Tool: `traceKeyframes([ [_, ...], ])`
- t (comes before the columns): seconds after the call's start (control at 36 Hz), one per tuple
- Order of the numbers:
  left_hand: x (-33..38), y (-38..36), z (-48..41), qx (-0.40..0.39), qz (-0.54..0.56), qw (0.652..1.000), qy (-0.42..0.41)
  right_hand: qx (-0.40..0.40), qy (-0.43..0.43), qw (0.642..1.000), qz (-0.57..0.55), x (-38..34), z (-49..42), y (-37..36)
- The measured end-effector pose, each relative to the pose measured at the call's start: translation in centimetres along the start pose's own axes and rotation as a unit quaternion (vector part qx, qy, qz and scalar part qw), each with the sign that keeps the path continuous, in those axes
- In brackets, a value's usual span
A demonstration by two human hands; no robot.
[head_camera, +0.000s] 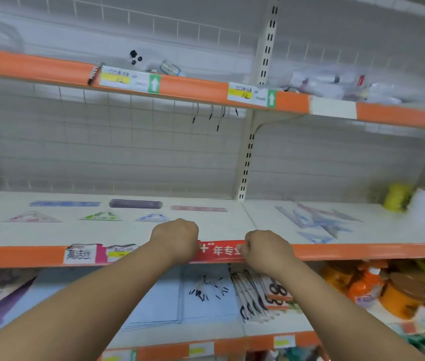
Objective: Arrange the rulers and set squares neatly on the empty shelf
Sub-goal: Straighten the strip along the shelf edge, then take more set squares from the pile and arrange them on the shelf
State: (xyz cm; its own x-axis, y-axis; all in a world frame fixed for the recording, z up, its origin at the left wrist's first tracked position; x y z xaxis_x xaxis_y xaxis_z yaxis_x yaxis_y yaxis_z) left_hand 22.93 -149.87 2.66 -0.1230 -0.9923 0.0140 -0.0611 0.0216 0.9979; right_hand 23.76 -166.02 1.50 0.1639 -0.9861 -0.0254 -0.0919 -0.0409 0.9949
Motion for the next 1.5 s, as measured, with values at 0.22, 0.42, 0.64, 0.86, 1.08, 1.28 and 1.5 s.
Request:
traceKeyframes([
  [0.22,10.2,-0.5,-2.5,-0.002,0.002,1.0,-0.007,-0.013,-0.012,1.0,0.001,11.4,0.2,-0.3],
  [0.42,18.0,-1.1,-5.0,-0.003,0.018,1.0,-0.009,-0.031,-0.011,0.999,0.005,18.9,0.1,-0.4],
  [0.64,23.7,-1.6,-8.8,-0.022,0.008,0.999,-0.034,-0.03,-0.013,0.999,-0.013,24.5,-1.9,-1.1],
  [0.86,26.9,-2.1,-14.7,-0.019,-0.009,0.998,-0.063,-0.014,-0.042,0.999,-0.008,29.9,-5.8,-0.6],
  [1.08,28.8,-1.0,-22.1,0.007,-0.005,0.996,-0.084,0.002,-0.089,0.996,0.003,35.9,-10.1,-0.2],
  [1.28,31.2,-3.0,-25.9,-0.024,-0.024,0.996,-0.087,-0.02,-0.125,0.992,0.001,40.0,-12.0,-1.4],
  [1.5,32.6,-4.4,-29.1,-0.045,-0.042,0.997,-0.052,-0.015,-0.105,0.994,-0.004,43.3,-15.9,-2.6],
])
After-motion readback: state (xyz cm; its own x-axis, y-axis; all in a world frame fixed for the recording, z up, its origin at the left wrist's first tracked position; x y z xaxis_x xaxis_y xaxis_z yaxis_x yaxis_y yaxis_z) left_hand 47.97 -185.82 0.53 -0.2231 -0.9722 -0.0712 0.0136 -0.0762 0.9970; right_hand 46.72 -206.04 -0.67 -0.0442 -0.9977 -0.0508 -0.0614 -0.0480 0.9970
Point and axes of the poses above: each hand's wrist, its own z-axis away from the middle knuckle, its own y-axis out of the back of the hand, x = y × z, the point moved 9 cm from there along -z, towards the middle knuckle, and after that the axes turned 3 degrees about z, right-handed, at the moved point
